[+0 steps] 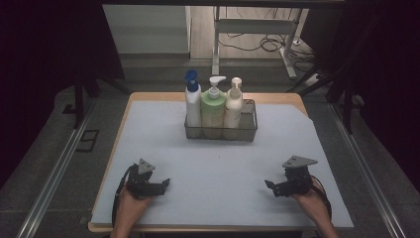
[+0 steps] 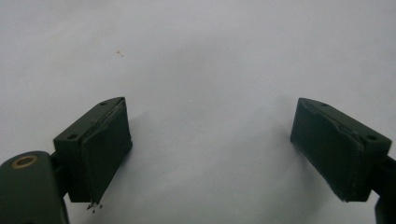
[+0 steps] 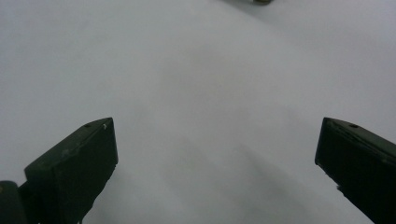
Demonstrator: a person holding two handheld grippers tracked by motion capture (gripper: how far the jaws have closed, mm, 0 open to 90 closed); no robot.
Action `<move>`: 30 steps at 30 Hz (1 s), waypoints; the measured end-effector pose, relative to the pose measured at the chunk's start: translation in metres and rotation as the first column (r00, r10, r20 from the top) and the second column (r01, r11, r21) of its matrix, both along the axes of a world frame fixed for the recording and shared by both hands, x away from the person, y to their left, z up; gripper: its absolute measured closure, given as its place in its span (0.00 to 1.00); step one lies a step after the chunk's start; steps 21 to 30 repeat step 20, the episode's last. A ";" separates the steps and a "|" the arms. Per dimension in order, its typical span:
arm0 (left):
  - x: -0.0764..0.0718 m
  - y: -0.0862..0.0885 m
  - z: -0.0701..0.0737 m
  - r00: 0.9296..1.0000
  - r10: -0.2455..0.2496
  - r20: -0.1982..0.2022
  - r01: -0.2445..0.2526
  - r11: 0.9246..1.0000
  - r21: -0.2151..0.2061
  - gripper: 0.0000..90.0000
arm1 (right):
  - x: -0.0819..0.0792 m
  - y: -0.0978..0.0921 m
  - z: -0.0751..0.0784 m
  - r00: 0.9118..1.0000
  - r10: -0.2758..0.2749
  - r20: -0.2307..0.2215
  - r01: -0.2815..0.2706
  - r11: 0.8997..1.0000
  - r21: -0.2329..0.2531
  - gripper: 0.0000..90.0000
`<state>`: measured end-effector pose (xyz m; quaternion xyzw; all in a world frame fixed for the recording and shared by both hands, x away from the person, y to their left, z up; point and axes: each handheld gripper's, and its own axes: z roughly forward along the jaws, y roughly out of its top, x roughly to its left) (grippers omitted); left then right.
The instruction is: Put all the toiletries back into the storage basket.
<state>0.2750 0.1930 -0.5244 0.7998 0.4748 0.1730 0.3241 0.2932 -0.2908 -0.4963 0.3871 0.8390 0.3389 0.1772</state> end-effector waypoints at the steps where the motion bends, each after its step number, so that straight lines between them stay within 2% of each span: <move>1: 0.000 0.000 0.000 1.000 0.000 0.000 0.000 1.000 0.000 0.13 | 0.000 0.000 -0.002 1.000 0.001 -0.005 -0.001 1.000 0.001 0.00; 10: 0.000 0.000 0.000 1.000 -0.001 0.000 0.001 1.000 0.000 0.13 | 0.000 0.002 -0.024 0.999 0.006 -0.036 -0.006 1.000 -0.001 0.00; 13: 0.000 0.000 0.000 1.000 0.001 0.000 -0.001 1.000 0.000 0.13 | 0.000 0.000 -0.024 0.999 0.000 -0.043 0.000 1.000 0.013 0.00; 30: 0.000 0.000 0.000 1.000 0.000 -0.001 0.000 1.000 0.000 0.13 | 0.000 0.001 -0.025 0.999 -0.003 -0.046 0.003 1.000 0.011 0.00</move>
